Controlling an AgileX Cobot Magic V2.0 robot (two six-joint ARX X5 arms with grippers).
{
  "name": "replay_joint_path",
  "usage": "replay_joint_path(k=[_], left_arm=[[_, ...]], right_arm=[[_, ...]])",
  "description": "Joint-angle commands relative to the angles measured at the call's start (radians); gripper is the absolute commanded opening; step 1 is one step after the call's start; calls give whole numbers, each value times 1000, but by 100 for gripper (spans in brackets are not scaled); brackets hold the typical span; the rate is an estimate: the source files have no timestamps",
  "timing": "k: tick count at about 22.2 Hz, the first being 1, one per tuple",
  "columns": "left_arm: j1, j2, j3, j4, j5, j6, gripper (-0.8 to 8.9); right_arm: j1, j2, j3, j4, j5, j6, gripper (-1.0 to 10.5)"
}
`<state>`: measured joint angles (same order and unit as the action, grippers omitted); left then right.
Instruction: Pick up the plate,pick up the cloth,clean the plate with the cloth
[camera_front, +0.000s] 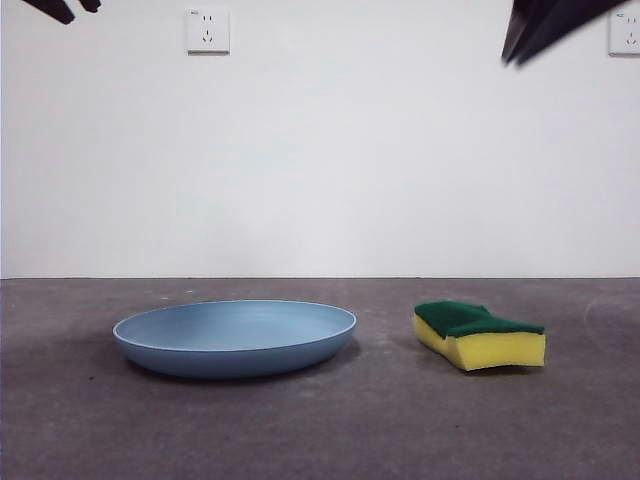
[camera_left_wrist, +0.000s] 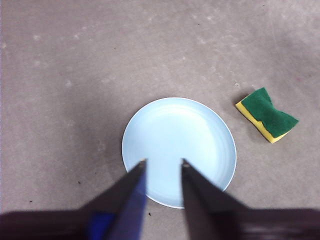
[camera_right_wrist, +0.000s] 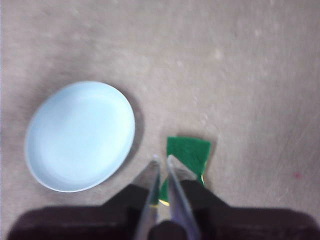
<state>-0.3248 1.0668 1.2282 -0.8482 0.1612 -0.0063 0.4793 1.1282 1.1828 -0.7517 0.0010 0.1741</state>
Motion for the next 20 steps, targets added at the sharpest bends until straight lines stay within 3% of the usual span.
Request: replay_joint_path(k=[1, 3, 6, 10, 14, 20], left_arm=[[-16, -30, -11, 13, 2, 19, -8], [-31, -76, -12, 23, 1, 19, -8], [-49, -174, -61, 97, -8, 18, -8], [-49, -349, -283, 217, -31, -2, -8], [-49, -532, -550, 365, -69, -51, -8], [-49, -621, -658, 442, -78, -64, -7]], right_arm=[[26, -49, -6, 2, 8, -39, -9], [66, -98, -14, 11, 43, -45, -9], [140, -185, -89, 75, 188, -60, -9], [211, -314, -253, 148, 277, -60, -9], [238, -445, -453, 293, 293, -58, -10], [235, -491, -571, 318, 304, -52, 0]])
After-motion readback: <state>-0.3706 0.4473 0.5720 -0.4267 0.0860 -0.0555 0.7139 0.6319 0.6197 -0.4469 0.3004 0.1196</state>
